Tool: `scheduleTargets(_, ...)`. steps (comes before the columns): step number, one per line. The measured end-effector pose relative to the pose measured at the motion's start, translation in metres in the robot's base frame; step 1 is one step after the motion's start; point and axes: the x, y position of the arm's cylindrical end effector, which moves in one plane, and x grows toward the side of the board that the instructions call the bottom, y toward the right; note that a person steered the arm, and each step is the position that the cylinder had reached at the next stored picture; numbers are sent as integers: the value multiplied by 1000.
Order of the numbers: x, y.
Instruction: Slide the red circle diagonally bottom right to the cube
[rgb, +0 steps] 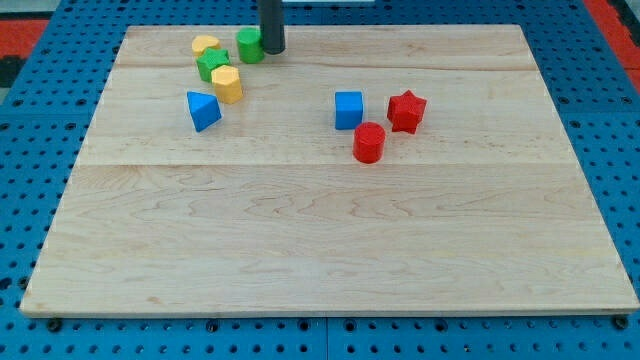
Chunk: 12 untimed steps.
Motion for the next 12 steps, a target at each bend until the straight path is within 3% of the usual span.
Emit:
scheduleTargets(2, 108, 143)
scheduleTargets(3, 170, 154)
scheduleTargets(5, 176, 167)
scheduleTargets(6, 220, 213)
scheduleTargets(7, 260, 222)
scheduleTargets(9, 242, 70)
scheduleTargets(10, 189, 69)
scheduleTargets(11, 172, 103)
scheduleTargets(12, 188, 173)
